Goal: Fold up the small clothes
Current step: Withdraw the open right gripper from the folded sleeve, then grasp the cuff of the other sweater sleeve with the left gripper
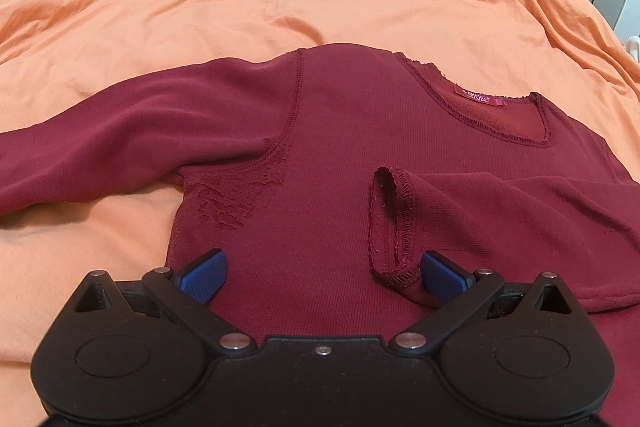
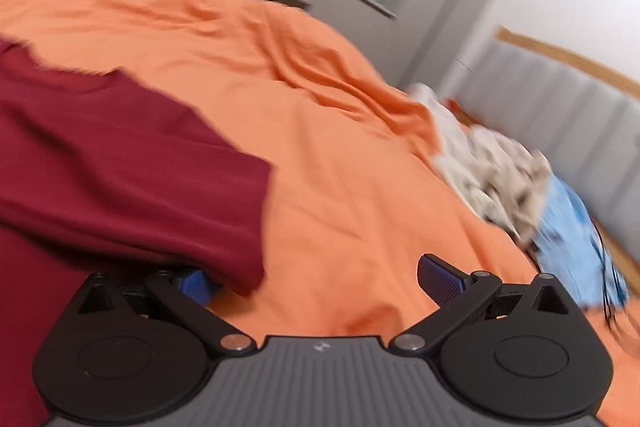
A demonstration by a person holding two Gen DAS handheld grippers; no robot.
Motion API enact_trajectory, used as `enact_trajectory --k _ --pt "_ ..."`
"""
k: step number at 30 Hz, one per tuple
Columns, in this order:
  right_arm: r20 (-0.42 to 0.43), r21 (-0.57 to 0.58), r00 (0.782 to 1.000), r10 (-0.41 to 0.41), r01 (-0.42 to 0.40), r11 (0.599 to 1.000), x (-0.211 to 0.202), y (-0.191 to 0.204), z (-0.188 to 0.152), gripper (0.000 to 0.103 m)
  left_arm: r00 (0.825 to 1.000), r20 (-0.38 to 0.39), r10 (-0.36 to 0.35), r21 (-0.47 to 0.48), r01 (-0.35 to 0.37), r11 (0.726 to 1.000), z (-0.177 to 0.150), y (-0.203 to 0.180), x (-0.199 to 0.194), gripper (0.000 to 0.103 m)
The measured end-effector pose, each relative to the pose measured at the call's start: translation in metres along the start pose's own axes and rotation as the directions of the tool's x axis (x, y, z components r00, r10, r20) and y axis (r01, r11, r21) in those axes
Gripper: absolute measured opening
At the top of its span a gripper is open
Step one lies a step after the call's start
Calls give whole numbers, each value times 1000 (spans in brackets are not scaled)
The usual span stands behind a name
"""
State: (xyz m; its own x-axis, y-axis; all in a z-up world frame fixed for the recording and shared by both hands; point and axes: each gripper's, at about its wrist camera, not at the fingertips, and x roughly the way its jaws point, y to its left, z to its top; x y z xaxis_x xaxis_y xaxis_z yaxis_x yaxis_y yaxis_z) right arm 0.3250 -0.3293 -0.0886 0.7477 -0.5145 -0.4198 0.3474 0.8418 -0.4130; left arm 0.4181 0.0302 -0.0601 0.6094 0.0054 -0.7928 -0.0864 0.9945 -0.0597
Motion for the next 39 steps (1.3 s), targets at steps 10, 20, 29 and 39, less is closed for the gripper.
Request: enact_trajectory --k 10,20,29,39 --pt "-59 7 998 36 -35 999 -2 -9 -6 103 1000 -4 14 22 -14 1000 0 -4 0 103" --pt "-49 101 969 242 -236 966 -67 -44 -5 103 996 53 -74 -121 80 989 5 25 -43 102" --pt "52 161 870 491 -492 856 -137 -42 -2 103 978 204 50 -281 10 960 1 98 -114 102" --pt "53 213 824 564 -561 800 -154 -26 -7 103 946 205 252 -588 -86 804 -31 254 -152 102"
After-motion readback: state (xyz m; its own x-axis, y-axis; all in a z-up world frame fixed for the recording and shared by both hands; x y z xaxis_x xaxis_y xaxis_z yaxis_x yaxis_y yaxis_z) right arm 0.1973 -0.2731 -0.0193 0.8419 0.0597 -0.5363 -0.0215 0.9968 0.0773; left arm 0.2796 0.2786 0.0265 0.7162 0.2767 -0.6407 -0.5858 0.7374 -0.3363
